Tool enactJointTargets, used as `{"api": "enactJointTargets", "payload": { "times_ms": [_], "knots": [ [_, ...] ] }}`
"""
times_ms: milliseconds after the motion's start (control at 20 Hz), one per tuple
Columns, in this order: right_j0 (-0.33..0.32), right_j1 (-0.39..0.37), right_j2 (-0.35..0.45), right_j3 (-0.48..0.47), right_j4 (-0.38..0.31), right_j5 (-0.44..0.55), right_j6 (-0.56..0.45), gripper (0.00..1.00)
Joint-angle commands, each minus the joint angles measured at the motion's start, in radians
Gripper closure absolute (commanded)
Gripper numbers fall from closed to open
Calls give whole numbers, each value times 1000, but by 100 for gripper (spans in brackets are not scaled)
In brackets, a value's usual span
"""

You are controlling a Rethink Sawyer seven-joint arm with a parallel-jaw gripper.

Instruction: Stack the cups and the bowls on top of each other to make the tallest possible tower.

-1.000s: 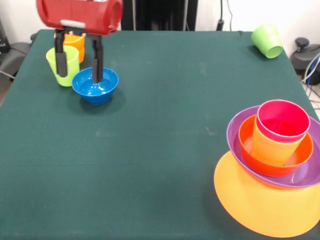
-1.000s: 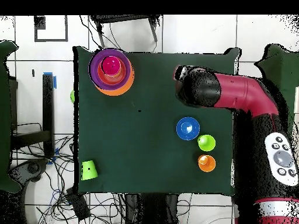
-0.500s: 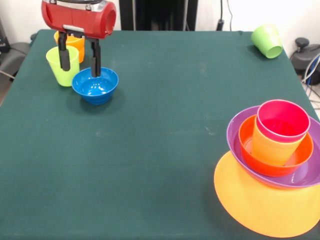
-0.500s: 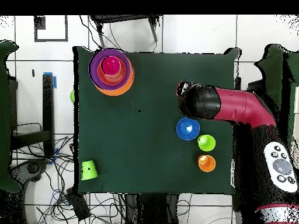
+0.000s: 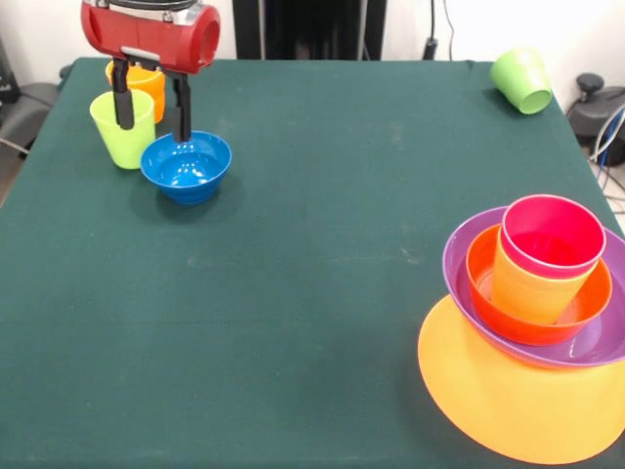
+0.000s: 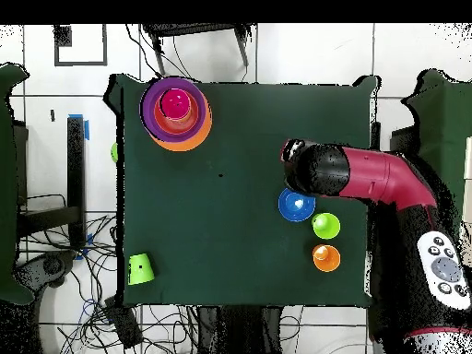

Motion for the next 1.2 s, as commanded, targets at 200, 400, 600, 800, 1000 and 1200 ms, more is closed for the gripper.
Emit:
{"api": "enactJointTargets", "payload": {
  "times_ms": [200,400,600,800,1000,1200],
  "knots": [
    [28,38,-73,28,-54,134,-21,0],
    [16,95,-41,43,-43,64,-26,0],
    [23,102,-23,69,-17,58,-13,0],
    [22,100,8,87,1,30,-16,0],
    [23,117,32,91,6,-6,-19,0],
    [28,120,38,103,7,-34,-7,0]
  ]
}}
